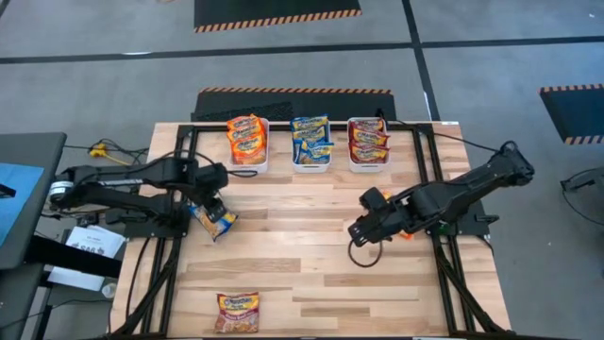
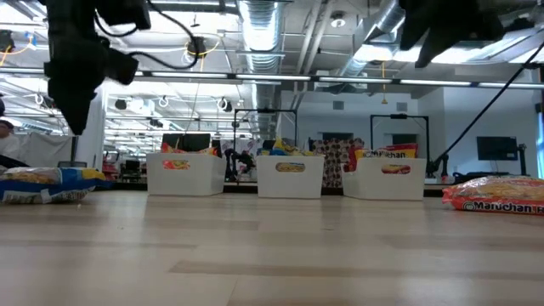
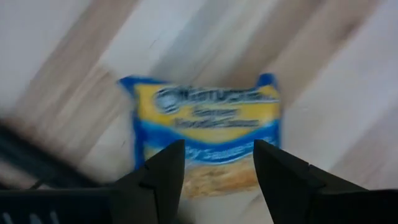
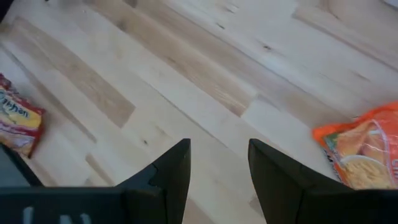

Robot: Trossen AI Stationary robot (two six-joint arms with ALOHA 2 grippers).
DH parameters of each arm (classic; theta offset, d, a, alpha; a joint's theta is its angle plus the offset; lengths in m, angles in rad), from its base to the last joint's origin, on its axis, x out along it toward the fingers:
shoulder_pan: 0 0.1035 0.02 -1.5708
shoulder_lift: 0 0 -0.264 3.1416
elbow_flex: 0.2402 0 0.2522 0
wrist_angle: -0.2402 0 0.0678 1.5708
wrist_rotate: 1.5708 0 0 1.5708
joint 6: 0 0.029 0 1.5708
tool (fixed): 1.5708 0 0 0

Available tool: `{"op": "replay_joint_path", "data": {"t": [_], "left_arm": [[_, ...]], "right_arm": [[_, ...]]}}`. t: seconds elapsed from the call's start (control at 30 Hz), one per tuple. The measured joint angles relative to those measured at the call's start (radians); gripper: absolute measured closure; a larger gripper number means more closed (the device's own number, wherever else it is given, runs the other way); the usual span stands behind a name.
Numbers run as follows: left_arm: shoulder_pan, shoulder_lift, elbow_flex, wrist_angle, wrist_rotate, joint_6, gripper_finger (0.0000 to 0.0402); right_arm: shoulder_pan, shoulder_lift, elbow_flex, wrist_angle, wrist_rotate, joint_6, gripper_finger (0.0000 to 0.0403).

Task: Sort Maruchan noodles
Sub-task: Put the blue noodle pack into the middle white bin

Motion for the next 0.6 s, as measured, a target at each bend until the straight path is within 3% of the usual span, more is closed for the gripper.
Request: {"op": "replay_joint_path", "data": {"t": [0.23,0.6], "left_arm": [[0.013,0.08,0.0,-0.01,0.081,-0.025,0.0225],[-0.082,0.226,0.0,0.047,0.073,-0.1,0.0225]], "right_arm": [[-0.007,0.085,-0.002,0.009,-0.02,-0.004,0.0218],[-0.034,0.173,-0.001,0.029,-0.108,-0.003,0.0218]]}}
